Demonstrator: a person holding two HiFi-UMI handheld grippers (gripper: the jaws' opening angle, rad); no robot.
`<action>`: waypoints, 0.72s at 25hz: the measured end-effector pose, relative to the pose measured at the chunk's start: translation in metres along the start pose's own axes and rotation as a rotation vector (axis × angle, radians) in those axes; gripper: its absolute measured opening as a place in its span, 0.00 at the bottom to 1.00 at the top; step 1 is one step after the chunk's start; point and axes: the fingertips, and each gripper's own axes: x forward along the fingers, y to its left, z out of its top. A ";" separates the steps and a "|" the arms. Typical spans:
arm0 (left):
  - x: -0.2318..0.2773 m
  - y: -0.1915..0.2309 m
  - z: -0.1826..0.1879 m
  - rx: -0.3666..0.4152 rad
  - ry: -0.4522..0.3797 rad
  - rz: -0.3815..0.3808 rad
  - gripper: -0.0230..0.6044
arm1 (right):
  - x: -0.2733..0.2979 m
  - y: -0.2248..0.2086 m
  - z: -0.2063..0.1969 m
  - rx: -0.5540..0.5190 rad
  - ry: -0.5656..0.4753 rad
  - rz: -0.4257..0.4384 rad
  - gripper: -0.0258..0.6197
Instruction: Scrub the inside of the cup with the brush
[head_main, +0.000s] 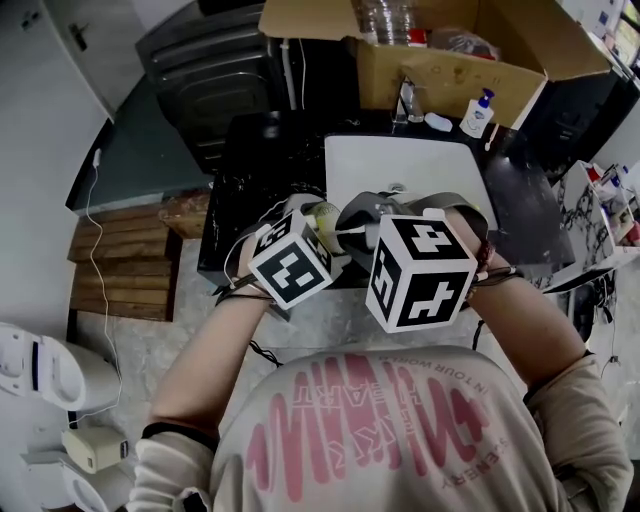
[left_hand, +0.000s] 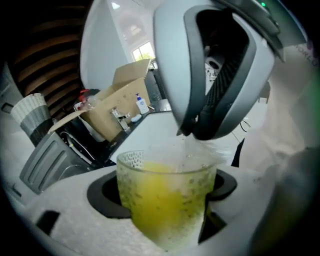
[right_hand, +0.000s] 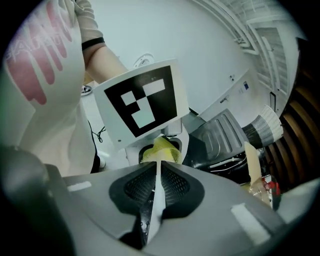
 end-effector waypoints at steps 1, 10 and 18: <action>-0.003 0.006 0.004 -0.013 -0.028 0.025 0.69 | -0.001 -0.003 0.001 0.004 -0.002 -0.012 0.10; -0.032 0.030 0.021 -0.111 -0.221 0.120 0.69 | -0.010 -0.016 0.003 0.077 -0.044 -0.072 0.10; -0.056 0.024 0.023 -0.089 -0.293 0.103 0.68 | -0.010 -0.015 0.005 0.113 -0.056 -0.090 0.10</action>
